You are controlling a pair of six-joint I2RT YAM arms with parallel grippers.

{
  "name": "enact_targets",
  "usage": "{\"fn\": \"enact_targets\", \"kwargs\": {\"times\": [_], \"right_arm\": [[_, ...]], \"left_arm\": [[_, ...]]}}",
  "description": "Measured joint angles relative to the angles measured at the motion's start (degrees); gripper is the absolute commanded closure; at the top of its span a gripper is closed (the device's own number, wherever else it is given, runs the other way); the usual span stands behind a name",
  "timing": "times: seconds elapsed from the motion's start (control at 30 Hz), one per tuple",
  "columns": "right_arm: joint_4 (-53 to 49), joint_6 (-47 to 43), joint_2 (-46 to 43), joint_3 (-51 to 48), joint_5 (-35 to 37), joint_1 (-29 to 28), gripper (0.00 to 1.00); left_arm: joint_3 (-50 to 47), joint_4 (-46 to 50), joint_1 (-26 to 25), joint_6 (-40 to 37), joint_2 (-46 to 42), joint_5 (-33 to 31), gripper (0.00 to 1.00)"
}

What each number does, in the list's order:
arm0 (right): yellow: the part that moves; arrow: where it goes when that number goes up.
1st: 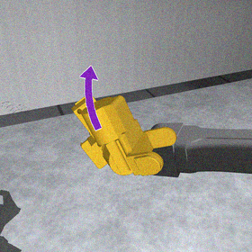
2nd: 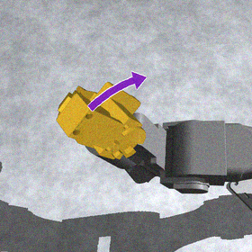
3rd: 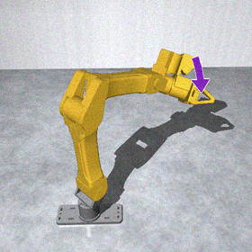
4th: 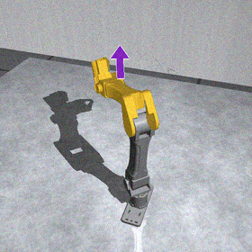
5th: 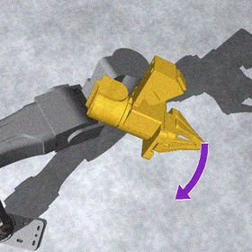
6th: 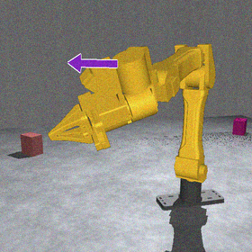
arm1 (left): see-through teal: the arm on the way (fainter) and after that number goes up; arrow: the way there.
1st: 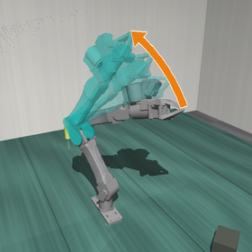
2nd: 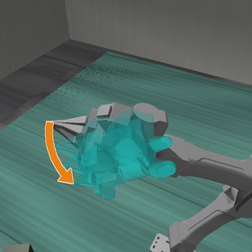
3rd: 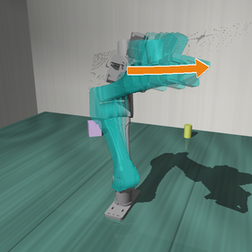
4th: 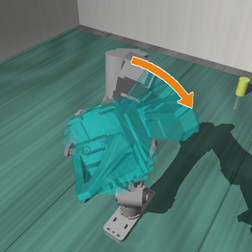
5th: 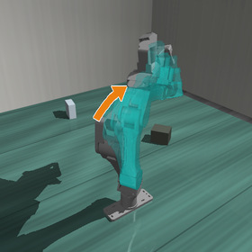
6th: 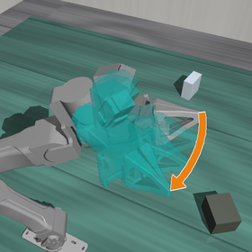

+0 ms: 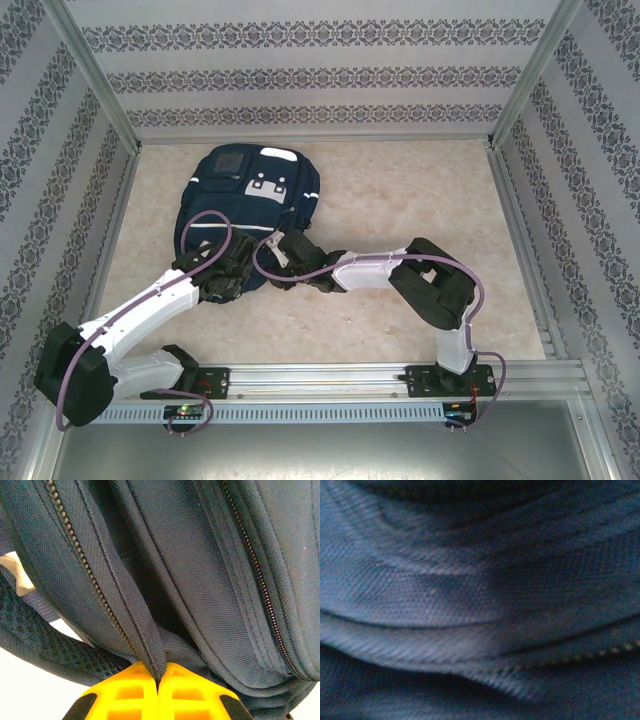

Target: Pack the student bag

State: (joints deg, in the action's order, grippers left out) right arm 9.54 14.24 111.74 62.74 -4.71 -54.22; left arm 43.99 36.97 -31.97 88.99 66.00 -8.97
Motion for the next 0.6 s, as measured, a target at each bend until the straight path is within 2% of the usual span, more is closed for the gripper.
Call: {"fn": "enact_targets", "kwargs": {"times": [0.3, 0.43, 0.6], "right_arm": [[-0.33, 2.34, -3.23, -2.36, 3.63, 0.57, 1.0], [-1.73, 3.89, -7.04, -5.05, 3.89, 3.58, 1.0], [-3.23, 4.02, -7.65, -5.33, 3.02, 8.57, 1.0]], "left_arm": [[-0.02, -0.09, 0.22, 0.0, -0.7, 0.15, 1.0], [-0.5, -0.37, 0.24, -0.02, -3.61, 0.15, 1.0], [-2.23, -0.96, 0.74, -0.02, -8.55, 1.07, 1.0]]}}
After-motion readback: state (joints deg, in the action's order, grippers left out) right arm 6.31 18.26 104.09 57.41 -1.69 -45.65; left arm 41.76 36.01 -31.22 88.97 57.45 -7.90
